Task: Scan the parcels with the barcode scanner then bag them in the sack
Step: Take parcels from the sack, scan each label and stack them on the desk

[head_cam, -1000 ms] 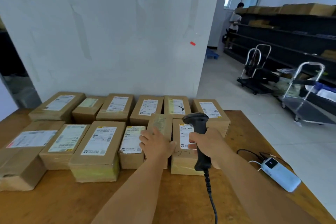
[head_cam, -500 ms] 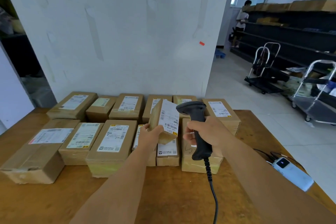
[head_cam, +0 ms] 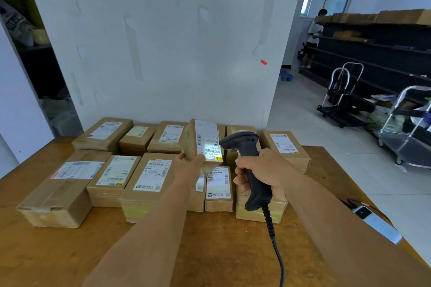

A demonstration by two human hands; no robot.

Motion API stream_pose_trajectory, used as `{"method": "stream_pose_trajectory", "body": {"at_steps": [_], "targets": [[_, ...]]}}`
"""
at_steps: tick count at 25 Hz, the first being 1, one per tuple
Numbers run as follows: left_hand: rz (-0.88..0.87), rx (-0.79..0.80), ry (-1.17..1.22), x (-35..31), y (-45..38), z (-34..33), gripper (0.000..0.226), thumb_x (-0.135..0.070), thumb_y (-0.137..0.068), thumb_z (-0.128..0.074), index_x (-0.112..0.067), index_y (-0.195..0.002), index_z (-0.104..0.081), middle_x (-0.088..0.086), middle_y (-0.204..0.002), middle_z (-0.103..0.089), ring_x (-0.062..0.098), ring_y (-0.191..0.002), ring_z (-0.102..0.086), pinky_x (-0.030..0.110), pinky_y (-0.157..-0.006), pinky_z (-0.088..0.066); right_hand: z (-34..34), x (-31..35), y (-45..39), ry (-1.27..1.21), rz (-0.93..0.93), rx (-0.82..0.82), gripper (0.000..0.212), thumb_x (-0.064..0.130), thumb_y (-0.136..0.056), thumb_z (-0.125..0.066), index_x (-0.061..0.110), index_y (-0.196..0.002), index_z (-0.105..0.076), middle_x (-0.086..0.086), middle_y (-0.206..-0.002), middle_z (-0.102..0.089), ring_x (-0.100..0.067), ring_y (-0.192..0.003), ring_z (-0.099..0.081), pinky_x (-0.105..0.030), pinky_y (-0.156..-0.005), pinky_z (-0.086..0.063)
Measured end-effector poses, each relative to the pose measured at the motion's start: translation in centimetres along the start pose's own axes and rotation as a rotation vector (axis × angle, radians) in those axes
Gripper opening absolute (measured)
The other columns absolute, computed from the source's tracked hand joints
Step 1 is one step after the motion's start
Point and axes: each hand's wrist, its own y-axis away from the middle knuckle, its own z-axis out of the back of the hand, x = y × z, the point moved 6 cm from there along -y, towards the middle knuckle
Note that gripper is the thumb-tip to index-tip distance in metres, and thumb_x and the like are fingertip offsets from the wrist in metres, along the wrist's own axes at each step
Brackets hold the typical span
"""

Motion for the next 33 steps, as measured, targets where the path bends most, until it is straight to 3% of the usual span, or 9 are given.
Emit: {"method": "stream_pose_trajectory", "body": {"at_steps": [4,8,13,19,22,25,30,33], "targets": [[-0.010,-0.011,-0.007,-0.4,0.2,0.6,0.074,-0.015,-0.085,-0.063,-0.018,-0.146,-0.022,0.011,-0.131,-0.051,0.019,-0.098,-0.054,0.026,-0.071,-0.043,-0.7,0.3,0.0,0.013,0.008,0.001,0.012,0.014,-0.087,-0.062,0.002,-0.087,-0.065,-0.013,-0.075,-0.069,-0.021,-0.065,-0.064,-0.032,-0.067,-0.057],[-0.026,-0.046,-0.006,-0.8,1.2,1.7,0.074,-0.016,-0.084,-0.063,-0.021,-0.146,-0.021,0.012,-0.131,-0.049,0.026,-0.108,-0.054,0.035,-0.085,-0.046,-2.1,0.2,0.5,-0.009,0.034,0.050,0.009,0.010,-0.086,-0.062,0.003,-0.082,-0.063,-0.013,-0.072,-0.068,-0.025,-0.073,-0.063,-0.038,-0.079,-0.057],[-0.058,-0.118,0.005,-0.6,5.1,3.5,0.077,-0.018,-0.084,-0.064,-0.023,-0.146,-0.019,0.015,-0.133,-0.049,0.030,-0.110,-0.057,0.043,-0.095,-0.050,-2.8,-0.1,3.4,0.029,0.078,0.134,0.013,0.008,-0.088,-0.061,0.003,-0.077,-0.062,-0.011,-0.065,-0.066,-0.021,-0.062,-0.061,-0.029,-0.063,-0.056],[-0.063,-0.267,0.090,0.7,13.0,4.9,0.073,-0.021,-0.089,-0.064,-0.019,-0.148,-0.020,0.013,-0.134,-0.048,0.025,-0.103,-0.053,0.031,-0.074,-0.042,-2.3,-1.6,8.6,0.055,0.149,0.275,0.013,0.006,-0.086,-0.060,0.000,-0.075,-0.060,-0.013,-0.062,-0.066,-0.022,-0.058,-0.062,-0.030,-0.060,-0.055],[-0.080,-0.318,0.144,1.7,17.0,6.4,0.076,-0.022,-0.086,-0.067,-0.021,-0.147,-0.022,0.014,-0.133,-0.048,0.029,-0.110,-0.054,0.038,-0.090,-0.046,-3.0,-2.3,11.8,0.083,0.201,0.373,0.012,0.005,-0.087,-0.059,-0.002,-0.077,-0.061,-0.013,-0.067,-0.064,-0.020,-0.058,-0.064,-0.032,-0.063,-0.058],[-0.076,-0.406,0.142,2.9,21.2,10.2,0.076,-0.027,-0.085,-0.068,-0.024,-0.146,-0.022,0.013,-0.131,-0.049,0.032,-0.114,-0.055,0.045,-0.100,-0.045,-6.0,-2.5,14.5,0.116,0.272,0.466,0.009,0.006,-0.088,-0.060,-0.001,-0.082,-0.062,-0.011,-0.071,-0.064,-0.019,-0.061,-0.065,-0.033,-0.068,-0.058],[-0.074,-0.651,0.204,6.1,29.3,20.6,0.076,-0.025,-0.081,-0.069,-0.021,-0.143,-0.026,0.016,-0.123,-0.055,0.029,-0.101,-0.059,0.040,-0.084,-0.051,-14.8,-4.1,19.3,0.122,0.286,0.628,0.007,0.007,-0.088,-0.059,0.001,-0.085,-0.061,-0.012,-0.074,-0.063,-0.024,-0.070,-0.061,-0.036,-0.072,-0.053],[-0.058,-0.787,0.261,9.4,34.6,27.6,0.081,-0.027,-0.073,-0.072,-0.020,-0.141,-0.028,0.017,-0.123,-0.057,0.034,-0.108,-0.060,0.047,-0.095,-0.050,-21.8,-6.3,22.8,0.169,0.291,0.741,0.006,0.006,-0.087,-0.059,0.000,-0.086,-0.060,-0.014,-0.072,-0.062,-0.024,-0.066,-0.058,-0.035,-0.065,-0.049]]}}
